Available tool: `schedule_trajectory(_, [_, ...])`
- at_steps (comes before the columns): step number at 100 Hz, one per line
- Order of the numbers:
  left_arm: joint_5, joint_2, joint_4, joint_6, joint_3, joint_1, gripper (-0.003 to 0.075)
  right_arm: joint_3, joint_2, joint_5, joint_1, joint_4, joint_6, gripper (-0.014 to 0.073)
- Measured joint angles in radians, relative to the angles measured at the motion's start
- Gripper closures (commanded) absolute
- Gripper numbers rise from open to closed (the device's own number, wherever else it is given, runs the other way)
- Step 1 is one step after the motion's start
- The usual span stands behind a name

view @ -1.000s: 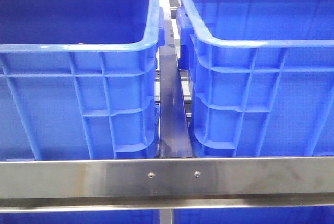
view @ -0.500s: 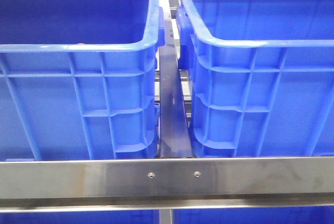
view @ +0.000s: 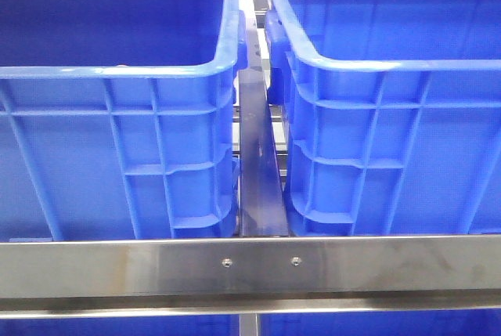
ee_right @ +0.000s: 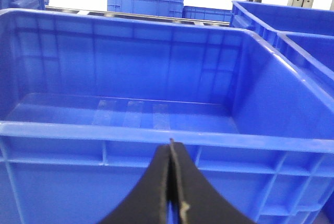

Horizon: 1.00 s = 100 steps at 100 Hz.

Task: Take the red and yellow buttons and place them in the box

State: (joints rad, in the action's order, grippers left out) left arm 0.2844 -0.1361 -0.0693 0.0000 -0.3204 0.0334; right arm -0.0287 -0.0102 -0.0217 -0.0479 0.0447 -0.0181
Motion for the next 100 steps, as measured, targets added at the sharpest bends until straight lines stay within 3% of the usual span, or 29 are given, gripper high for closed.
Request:
schedule_trajectory(51, [0.215,-0.413,0.0,0.0,-0.344,0.0,0.072,0.0,0.0,0.0,0.0,0.0,0.0,0.0663])
schedule_trajectory(63, [0.275,-0.512,0.006,0.0,-0.411,0.0,0.057,0.0,0.0,0.0,0.0,0.0,0.0,0.0663])
schedule_trajectory(82, [0.331,-0.645,0.025,0.0,-0.5,0.0,0.0164,0.0,0.0,0.0,0.0,0.0,0.0,0.0663])
schedule_trajectory(89, [0.342,-0.686,0.026,0.0,-0.525,0.0,0.0111,0.0,0.0,0.0,0.0,0.0,0.0,0.0663])
schedule_trajectory(100, [0.359,-0.748,0.028,0.0,-0.563,0.0,0.0111,0.0,0.0,0.0,0.0,0.0,0.0,0.0663])
